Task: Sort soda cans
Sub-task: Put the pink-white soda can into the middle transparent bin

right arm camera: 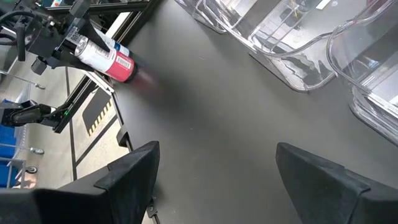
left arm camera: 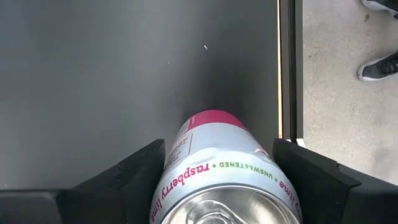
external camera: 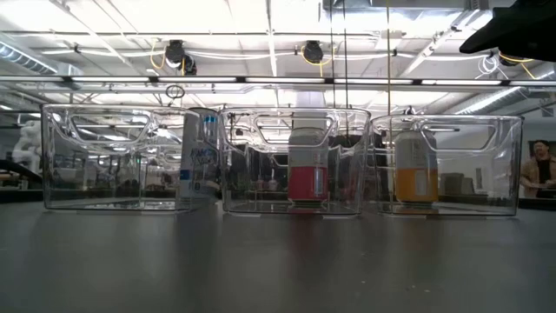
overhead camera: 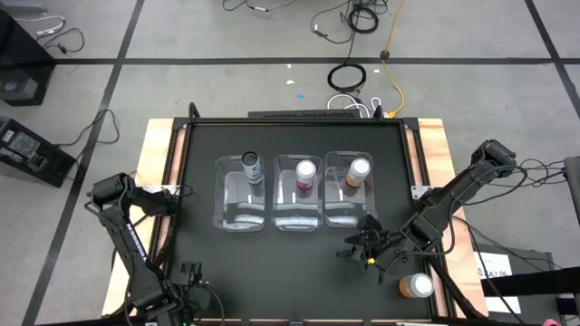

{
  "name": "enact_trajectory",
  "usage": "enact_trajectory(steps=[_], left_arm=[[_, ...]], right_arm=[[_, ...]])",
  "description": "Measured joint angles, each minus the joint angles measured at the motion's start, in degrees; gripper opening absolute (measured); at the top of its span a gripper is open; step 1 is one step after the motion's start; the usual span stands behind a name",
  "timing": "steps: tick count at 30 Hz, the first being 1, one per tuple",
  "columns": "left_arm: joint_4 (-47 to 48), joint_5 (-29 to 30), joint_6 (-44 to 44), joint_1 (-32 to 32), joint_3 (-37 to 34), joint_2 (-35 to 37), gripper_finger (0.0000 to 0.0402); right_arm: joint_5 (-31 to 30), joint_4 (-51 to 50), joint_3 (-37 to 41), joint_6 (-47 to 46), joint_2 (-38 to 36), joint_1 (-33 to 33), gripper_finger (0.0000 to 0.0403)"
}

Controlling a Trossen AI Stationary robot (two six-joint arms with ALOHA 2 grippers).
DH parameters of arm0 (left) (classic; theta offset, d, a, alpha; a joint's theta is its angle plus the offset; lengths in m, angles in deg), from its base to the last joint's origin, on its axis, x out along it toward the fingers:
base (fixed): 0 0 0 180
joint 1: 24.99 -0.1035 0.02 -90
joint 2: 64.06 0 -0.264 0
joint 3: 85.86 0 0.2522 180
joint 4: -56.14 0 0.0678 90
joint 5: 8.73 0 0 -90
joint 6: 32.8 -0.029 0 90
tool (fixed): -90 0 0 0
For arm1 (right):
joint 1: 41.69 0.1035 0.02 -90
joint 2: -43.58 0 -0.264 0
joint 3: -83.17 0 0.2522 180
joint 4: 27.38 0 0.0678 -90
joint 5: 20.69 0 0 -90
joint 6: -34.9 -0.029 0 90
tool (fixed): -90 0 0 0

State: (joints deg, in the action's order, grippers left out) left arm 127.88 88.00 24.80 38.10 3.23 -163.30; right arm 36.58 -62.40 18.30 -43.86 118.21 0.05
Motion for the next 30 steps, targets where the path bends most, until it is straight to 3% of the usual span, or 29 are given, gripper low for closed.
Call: enact_trajectory(steps=[12,30], left_arm=[[-0.02,2.34,1.33,-2.36,0.0,0.0,0.0287],[0.13,1.62,0.44,-14.79,4.58,2.11,0.0287]], right_arm=[[0.0,0.0,0.0,0.55,0.0,-0.01,0.0313],[0.02,-0.02,0.0,1.92,0.9,0.12,0.0313]])
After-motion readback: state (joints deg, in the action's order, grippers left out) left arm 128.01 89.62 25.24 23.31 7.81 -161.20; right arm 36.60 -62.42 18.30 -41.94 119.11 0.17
